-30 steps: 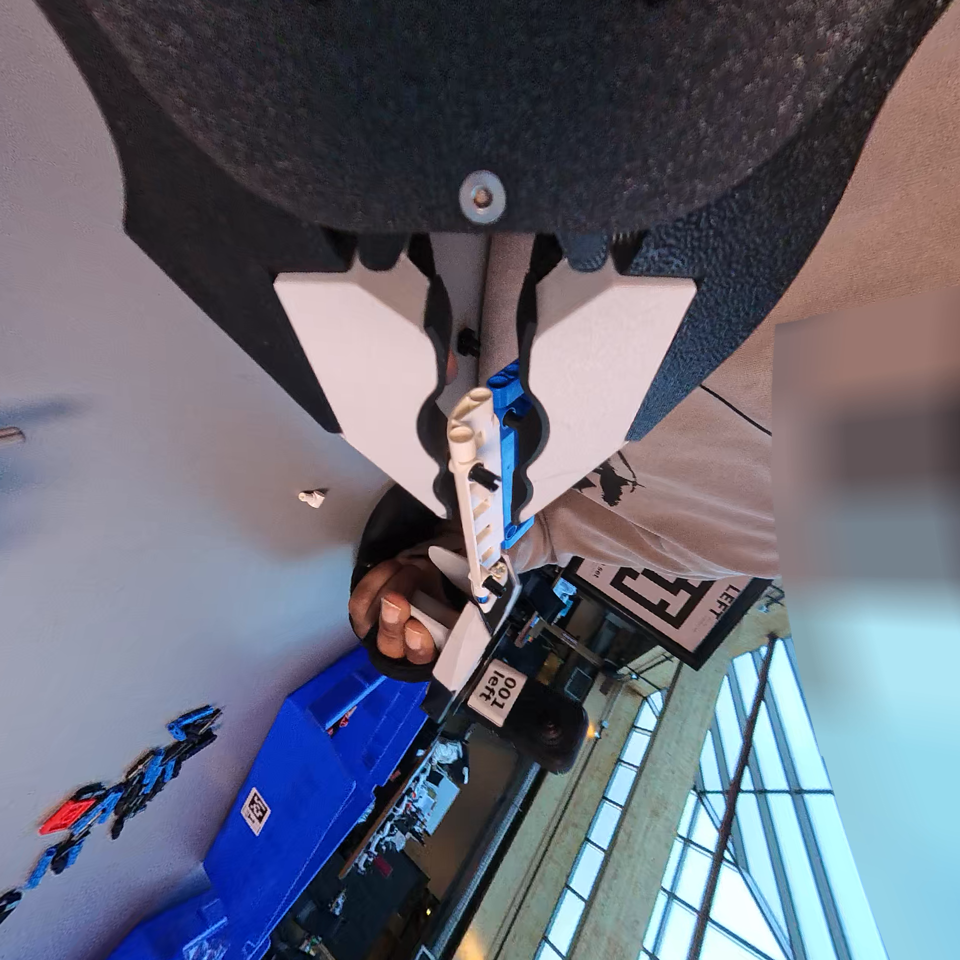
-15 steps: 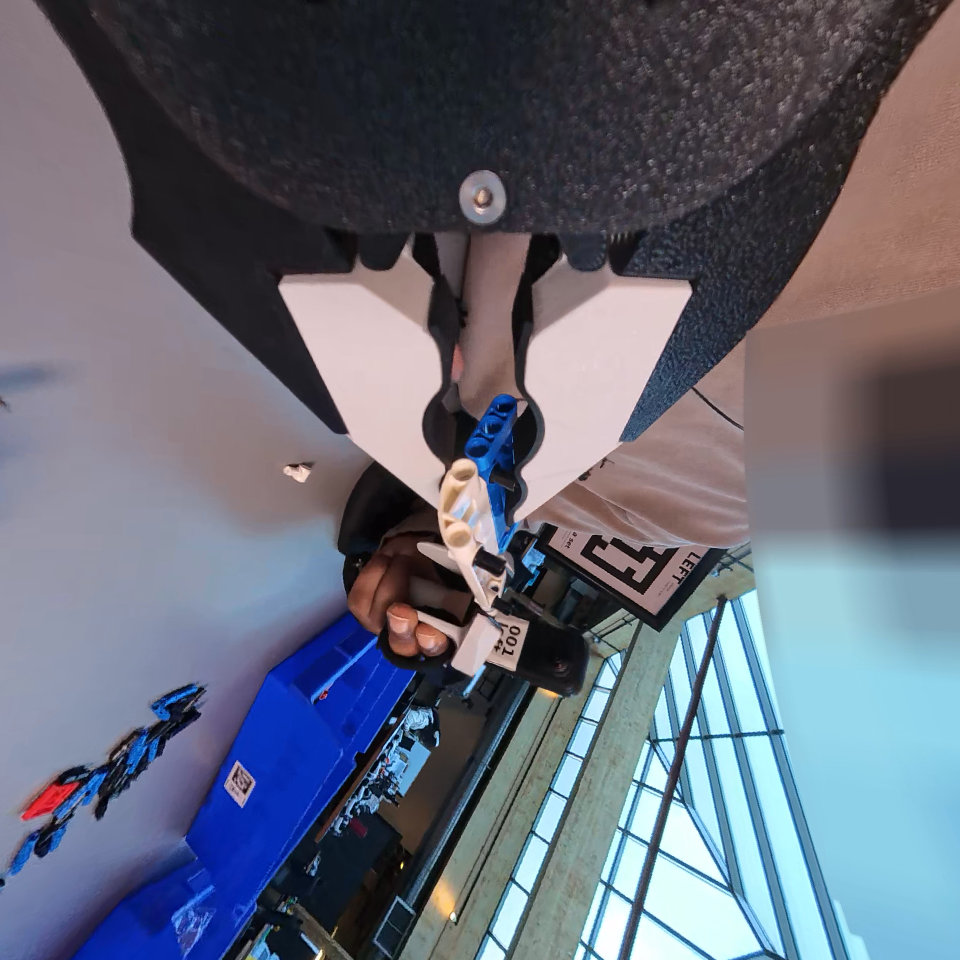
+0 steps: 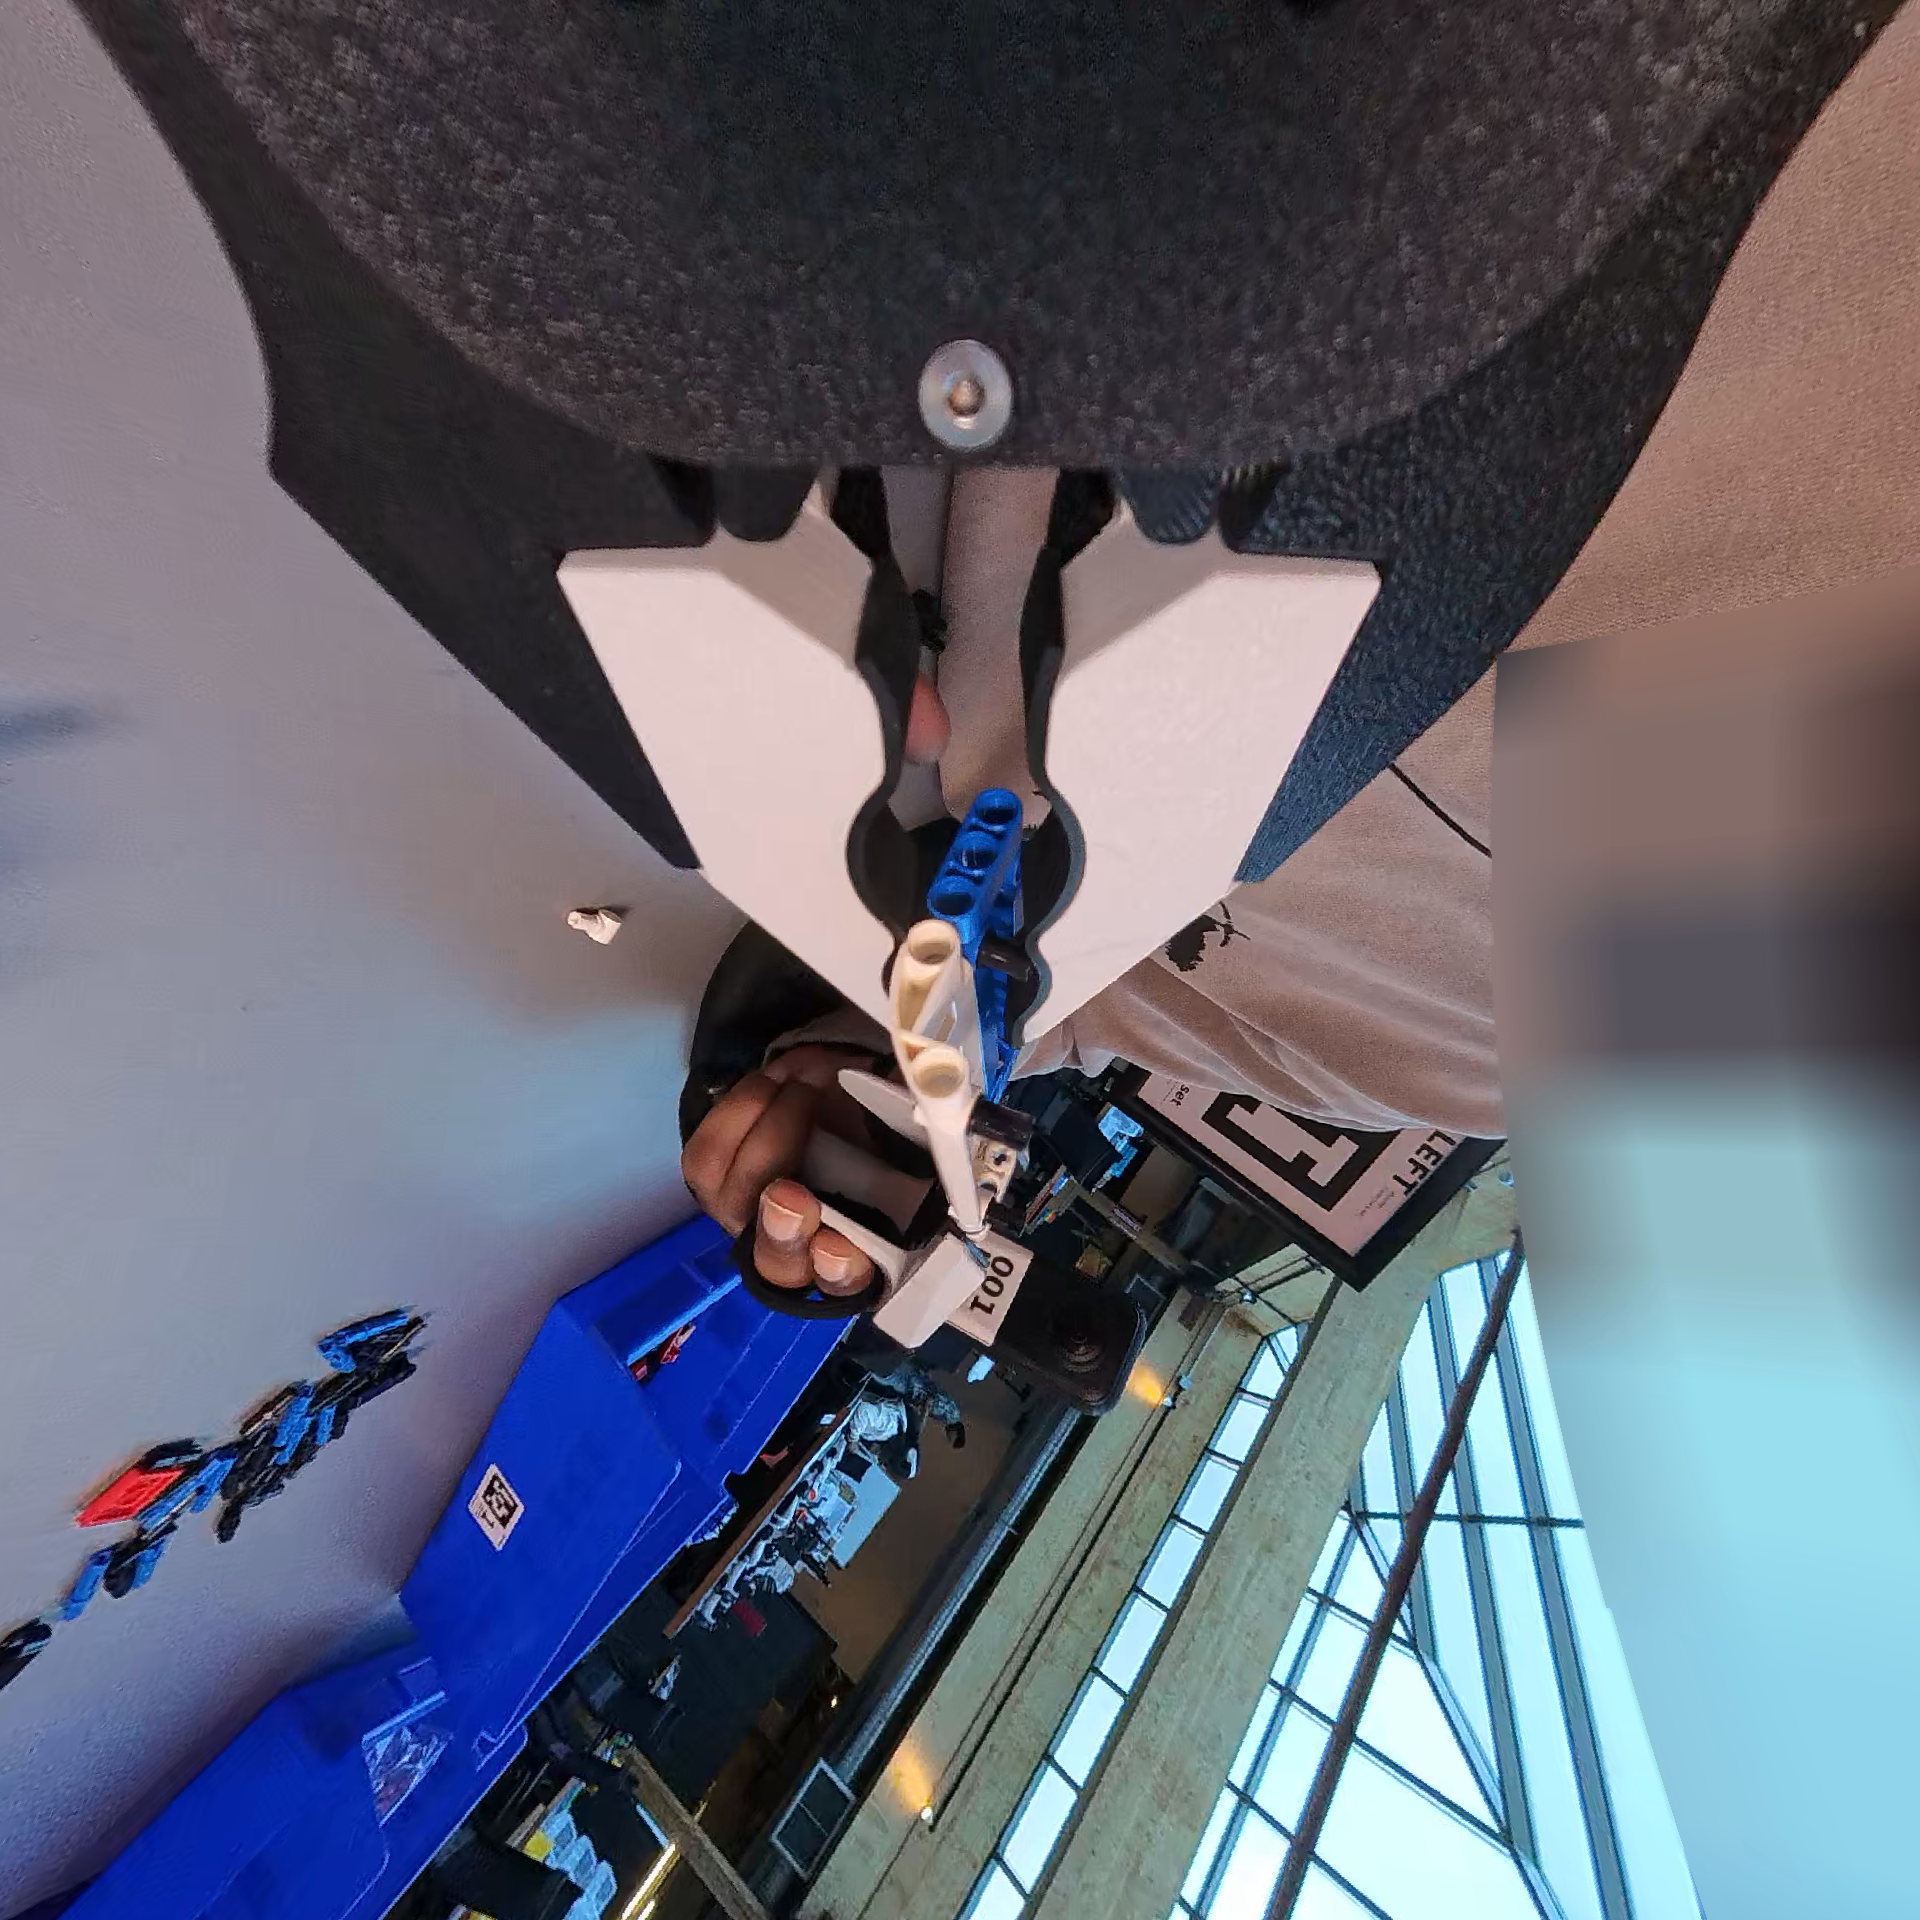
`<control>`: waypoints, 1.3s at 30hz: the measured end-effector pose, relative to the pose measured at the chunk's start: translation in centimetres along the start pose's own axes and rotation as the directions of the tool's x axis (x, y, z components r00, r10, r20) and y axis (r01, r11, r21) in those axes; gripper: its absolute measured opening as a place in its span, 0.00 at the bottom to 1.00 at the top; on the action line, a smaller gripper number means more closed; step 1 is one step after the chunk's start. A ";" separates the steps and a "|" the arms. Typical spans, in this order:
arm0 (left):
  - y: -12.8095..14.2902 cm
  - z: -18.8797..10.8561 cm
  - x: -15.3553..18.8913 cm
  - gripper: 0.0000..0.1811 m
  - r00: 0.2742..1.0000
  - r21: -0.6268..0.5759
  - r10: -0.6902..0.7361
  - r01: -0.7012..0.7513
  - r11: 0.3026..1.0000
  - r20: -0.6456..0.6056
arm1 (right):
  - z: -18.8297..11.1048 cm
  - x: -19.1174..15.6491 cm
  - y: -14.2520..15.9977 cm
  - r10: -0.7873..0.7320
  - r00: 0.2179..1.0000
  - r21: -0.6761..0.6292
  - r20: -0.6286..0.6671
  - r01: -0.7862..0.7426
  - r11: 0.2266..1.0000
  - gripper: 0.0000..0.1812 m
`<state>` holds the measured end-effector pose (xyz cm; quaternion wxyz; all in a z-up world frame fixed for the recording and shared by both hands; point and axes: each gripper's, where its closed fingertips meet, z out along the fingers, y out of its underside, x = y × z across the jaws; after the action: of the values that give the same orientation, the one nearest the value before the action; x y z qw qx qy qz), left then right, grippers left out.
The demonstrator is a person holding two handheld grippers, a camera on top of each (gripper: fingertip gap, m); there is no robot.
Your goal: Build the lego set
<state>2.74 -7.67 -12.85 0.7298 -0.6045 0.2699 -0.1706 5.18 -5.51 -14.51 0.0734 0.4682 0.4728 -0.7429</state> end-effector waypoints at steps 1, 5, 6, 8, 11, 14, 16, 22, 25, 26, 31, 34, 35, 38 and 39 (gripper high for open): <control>0.1 0.0 0.1 0.12 1.000 -0.008 0.022 -0.022 1.000 0.001 | 0.0 0.0 0.1 0.002 1.000 -0.004 0.004 -0.002 1.000 0.06; 0.2 0.0 0.7 0.12 0.992 -0.044 0.129 -0.129 0.991 -0.007 | -0.1 -0.3 0.6 0.023 0.999 -0.038 0.044 -0.021 0.999 0.06; 0.1 0.0 0.8 0.12 0.990 -0.041 0.140 -0.140 0.989 -0.008 | 0.0 -0.4 0.6 0.025 0.998 -0.044 0.055 -0.023 0.999 0.06; 0.1 -0.1 0.9 0.12 0.985 -0.048 0.172 -0.171 0.984 0.000 | 0.1 -0.4 0.6 0.036 0.997 -0.039 0.063 -0.034 0.999 0.06; 0.3 0.0 1.3 0.12 0.976 -0.066 0.220 -0.219 0.973 -0.003 | -0.1 -0.4 0.9 0.084 0.992 -0.045 0.099 -0.080 0.996 0.06; 0.5 0.1 1.6 0.12 0.962 -0.083 0.272 -0.272 0.959 -0.010 | -0.3 -0.6 1.0 0.116 0.984 -0.061 0.138 -0.109 0.992 0.06; 0.2 0.2 1.7 0.12 0.962 -0.067 0.274 -0.274 0.959 -0.009 | -0.2 -0.5 1.0 0.141 0.978 -0.053 0.155 -0.134 0.990 0.05; -0.1 0.1 1.5 0.12 0.971 -0.039 0.237 -0.236 0.971 0.015 | 0.2 -0.1 0.3 0.136 0.980 0.013 0.146 -0.140 0.990 0.05; -0.8 0.1 1.2 0.12 0.978 0.003 0.204 -0.204 0.979 0.036 | 0.5 -0.3 -0.5 0.154 0.975 0.076 0.161 -0.168 0.983 0.05; -0.9 0.1 1.1 0.12 0.980 0.009 0.195 -0.196 0.981 0.042 | 0.5 -0.2 -0.5 0.160 0.975 0.087 0.156 -0.175 0.981 0.05; -1.4 0.0 0.5 0.12 0.994 0.077 0.092 -0.097 0.992 0.059 | 0.8 -0.2 -1.2 0.159 0.977 0.180 0.142 -0.184 0.966 0.05; -1.5 0.2 0.3 0.12 0.995 0.099 0.068 -0.075 0.992 0.066 | 0.6 0.0 -1.7 0.173 0.975 0.234 0.142 -0.203 0.951 0.05; -1.4 0.2 0.2 0.12 0.996 0.101 0.062 -0.068 0.993 0.065 | 0.6 0.0 -1.7 0.174 0.975 0.238 0.138 -0.203 0.950 0.05; -1.1 0.3 0.2 0.12 0.996 0.090 0.061 -0.067 0.994 0.062 | 0.5 0.1 -1.7 0.187 0.972 0.238 0.145 -0.218 0.947 0.05; -0.9 0.4 0.2 0.12 0.995 0.078 0.068 -0.073 0.994 0.068 | 0.5 0.2 -1.6 0.182 0.974 0.234 0.138 -0.210 0.949 0.05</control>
<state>3.16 -7.66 -11.91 0.7674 -0.5702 0.2601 -0.1356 3.89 -4.93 -13.53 0.1150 0.4748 0.3225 -0.8108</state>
